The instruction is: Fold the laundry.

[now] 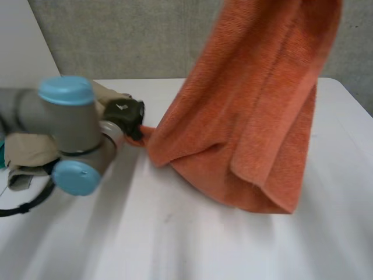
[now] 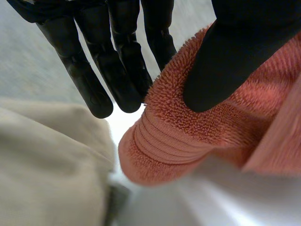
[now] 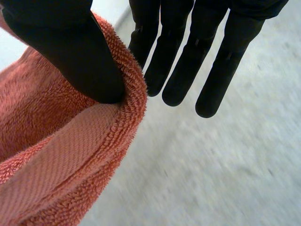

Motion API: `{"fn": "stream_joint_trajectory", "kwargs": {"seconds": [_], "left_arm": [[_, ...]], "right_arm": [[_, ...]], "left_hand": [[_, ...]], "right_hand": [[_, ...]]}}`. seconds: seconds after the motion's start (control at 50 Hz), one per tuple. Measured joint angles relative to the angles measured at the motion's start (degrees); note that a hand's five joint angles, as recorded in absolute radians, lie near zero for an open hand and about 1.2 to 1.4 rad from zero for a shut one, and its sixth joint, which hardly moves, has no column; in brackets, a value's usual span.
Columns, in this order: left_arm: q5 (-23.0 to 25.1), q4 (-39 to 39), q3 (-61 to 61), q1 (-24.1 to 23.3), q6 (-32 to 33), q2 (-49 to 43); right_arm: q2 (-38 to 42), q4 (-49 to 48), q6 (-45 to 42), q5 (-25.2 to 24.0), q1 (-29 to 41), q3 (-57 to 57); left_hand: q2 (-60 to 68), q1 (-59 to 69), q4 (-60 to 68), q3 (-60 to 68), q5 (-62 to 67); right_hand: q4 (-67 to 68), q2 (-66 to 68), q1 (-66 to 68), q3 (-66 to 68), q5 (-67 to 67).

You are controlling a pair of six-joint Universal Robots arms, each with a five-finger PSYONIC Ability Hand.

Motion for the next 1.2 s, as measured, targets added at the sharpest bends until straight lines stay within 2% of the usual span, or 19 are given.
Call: {"fn": "stream_joint_trajectory", "kwargs": {"seconds": [0.08,0.2,0.3,0.4,0.54,0.56,0.6,0.64,0.66,0.68,0.7,0.72,0.82,0.88,0.92,1.04,1.12,1.2], "left_arm": [[1.0,1.4,-6.5,2.5,0.1,11.4],[3.9,1.4,-12.1,5.4,1.0,25.1],[6.3,-1.6,-13.2,6.1,1.9,28.3],[6.7,-5.2,-11.5,5.8,4.8,21.5],[3.3,-9.4,-3.5,4.5,9.3,3.6],[2.9,-9.9,-2.3,4.4,9.5,1.7],[2.1,-11.4,1.0,4.0,9.7,-2.6],[2.0,-12.6,3.5,3.7,9.7,-5.2],[2.1,-13.1,4.6,3.6,9.7,-6.1],[2.2,-13.6,5.4,3.6,9.7,-6.5],[2.5,-14.2,6.4,3.6,9.6,-6.9],[2.8,-14.5,6.7,3.6,9.6,-6.8],[4.1,-15.3,4.7,4.7,9.5,-2.3],[4.5,-15.3,2.6,5.3,9.5,0.3],[5.2,-15.2,-2.6,6.7,9.6,5.8],[5.6,-14.5,-15.0,9.2,10.1,16.1],[5.7,-13.1,-23.8,10.4,10.3,21.4],[5.9,-10.2,-31.4,10.6,10.4,23.9]], "right_arm": [[4.3,-0.8,-0.6,-3.4,-6.1,1.0],[13.6,-1.3,-5.3,-7.1,-9.8,1.7],[22.4,-1.3,-12.0,-7.7,-10.0,2.1],[32.7,-1.5,-19.5,-7.7,-8.6,2.3],[43.3,-1.9,-29.2,-6.9,-6.8,2.0],[44.3,-2.0,-30.5,-6.7,-6.7,1.9],[46.0,-2.1,-33.3,-5.6,-6.5,1.6],[47.0,-2.2,-35.2,-4.1,-6.4,1.4],[47.2,-2.3,-35.8,-3.0,-6.3,1.3],[47.3,-2.4,-36.1,-2.3,-6.3,1.4],[47.2,-2.5,-36.3,-1.1,-6.3,1.4],[46.9,-2.7,-36.3,0.1,-6.2,1.6],[41.8,-2.3,-34.1,5.1,-5.4,3.4],[39.3,-1.7,-33.1,6.4,-5.1,4.3],[34.0,0.1,-30.7,9.0,-4.4,6.1],[28.1,4.7,-26.1,14.3,-1.5,9.4],[27.9,6.6,-23.5,18.0,1.6,12.3],[30.4,4.6,-21.7,20.9,4.3,15.2]], "left_hand": [[0.3,0.0,0.0,0.0,0.0],[0.3,0.0,0.0,0.4,0.0],[0.3,0.0,0.0,0.4,0.0],[0.3,0.0,0.0,0.4,0.0],[0.4,0.0,0.1,0.5,0.0],[0.4,0.0,0.1,0.5,0.0],[0.4,0.0,0.1,0.5,0.0],[-0.8,-0.7,-0.9,-0.5,-0.4],[-6.2,-5.3,-5.5,-6.1,-3.7],[-13.3,-14.6,-13.7,-13.1,-11.6],[-28.2,-30.4,-28.6,-27.7,-26.0],[-37.5,-41.6,-38.0,-37.0,-35.1],[-56.0,-55.0,-56.9,-55.9,-52.2],[-56.1,-55.0,-57.0,-56.0,-52.2],[-56.4,-55.0,-57.1,-56.1,-52.2],[-56.4,-55.0,-57.1,-56.1,-52.2],[-50.9,-49.1,-51.5,-51.0,-47.6],[-45.8,-43.9,-46.1,-45.7,-42.4]], "right_hand": [[0.0,0.0,0.0,0.0,0.0],[0.0,0.0,0.0,0.0,0.0],[0.0,0.0,0.0,0.0,0.0],[0.0,0.0,0.0,0.0,0.0],[-1.1,-0.8,0.0,-0.9,-0.3],[-3.3,-2.6,-0.5,-3.1,-0.8],[-18.2,-18.6,-13.9,-17.9,-15.4],[-28.7,-28.7,-23.8,-28.3,-26.2],[-33.2,-32.2,-27.4,-32.7,-30.5],[-35.4,-34.4,-29.5,-34.9,-33.3],[-38.3,-37.5,-32.3,-37.9,-36.4],[-40.8,-39.9,-34.8,-40.3,-38.9],[-47.6,-45.3,-40.9,-46.4,-45.7],[-48.6,-46.3,-42.0,-47.7,-46.8],[-50.7,-48.7,-44.2,-50.6,-49.1],[-52.5,-51.9,-46.4,-52.5,-51.1],[-52.5,-51.8,-46.4,-52.4,-50.8],[-51.3,-49.8,-45.2,-50.2,-47.4]]}}
